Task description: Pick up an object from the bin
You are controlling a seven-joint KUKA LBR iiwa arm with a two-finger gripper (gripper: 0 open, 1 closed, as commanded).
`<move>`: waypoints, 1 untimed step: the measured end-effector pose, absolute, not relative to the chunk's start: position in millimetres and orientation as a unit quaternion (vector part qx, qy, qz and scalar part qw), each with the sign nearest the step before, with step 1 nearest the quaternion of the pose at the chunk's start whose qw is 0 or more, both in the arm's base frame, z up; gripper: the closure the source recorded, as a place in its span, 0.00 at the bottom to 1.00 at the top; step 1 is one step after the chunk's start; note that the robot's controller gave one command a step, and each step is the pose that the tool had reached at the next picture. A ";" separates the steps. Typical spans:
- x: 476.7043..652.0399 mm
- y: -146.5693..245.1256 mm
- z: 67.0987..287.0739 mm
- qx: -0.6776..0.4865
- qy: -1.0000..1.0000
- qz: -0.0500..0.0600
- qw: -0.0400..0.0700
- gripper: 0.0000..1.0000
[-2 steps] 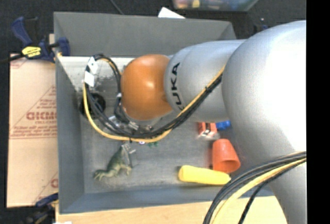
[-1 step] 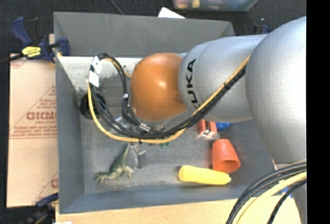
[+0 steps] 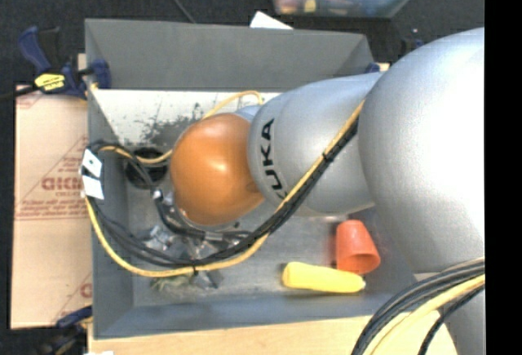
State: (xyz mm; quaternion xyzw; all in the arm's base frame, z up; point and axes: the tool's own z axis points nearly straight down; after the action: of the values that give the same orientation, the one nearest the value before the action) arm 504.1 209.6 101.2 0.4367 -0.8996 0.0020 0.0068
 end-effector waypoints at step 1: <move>508.4 188.8 73.1 0.417 -0.909 0.002 0.001 0.00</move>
Offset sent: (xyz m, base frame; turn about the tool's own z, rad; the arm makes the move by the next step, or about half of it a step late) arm 0.0293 -0.0213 -0.0312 -0.1851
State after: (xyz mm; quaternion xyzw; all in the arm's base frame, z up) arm 508.4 188.8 73.1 0.4165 -0.9091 0.0015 0.0008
